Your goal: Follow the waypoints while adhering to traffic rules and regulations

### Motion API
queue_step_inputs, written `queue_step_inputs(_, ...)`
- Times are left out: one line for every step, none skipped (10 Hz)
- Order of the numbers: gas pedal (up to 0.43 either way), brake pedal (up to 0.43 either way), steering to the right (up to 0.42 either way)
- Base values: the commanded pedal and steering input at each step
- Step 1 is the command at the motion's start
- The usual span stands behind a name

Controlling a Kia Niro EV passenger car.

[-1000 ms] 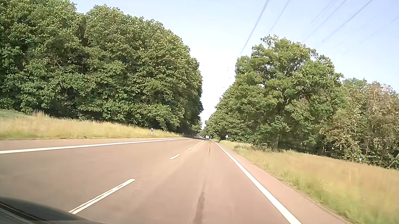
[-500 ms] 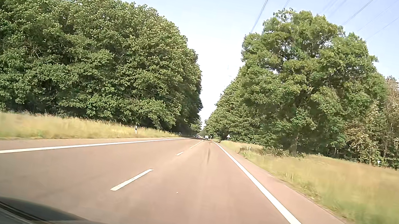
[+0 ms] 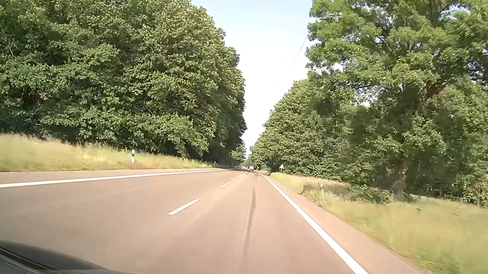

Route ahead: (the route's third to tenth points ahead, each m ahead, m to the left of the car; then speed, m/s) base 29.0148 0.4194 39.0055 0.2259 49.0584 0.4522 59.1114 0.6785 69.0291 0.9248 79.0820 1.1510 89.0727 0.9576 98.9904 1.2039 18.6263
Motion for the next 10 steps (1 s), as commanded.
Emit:
queue_step_inputs(0.157,0.024,0.000)
queue_step_inputs(0.157,0.030,0.000)
queue_step_inputs(0.157,0.030,0.000)
queue_step_inputs(0.157,0.030,0.000)
queue_step_inputs(0.157,0.030,0.000)
queue_step_inputs(0.157,0.030,0.000)
queue_step_inputs(0.157,0.030,0.000)
queue_step_inputs(0.157,0.030,0.000)
queue_step_inputs(0.157,0.030,-0.001)
queue_step_inputs(0.157,0.030,-0.001)
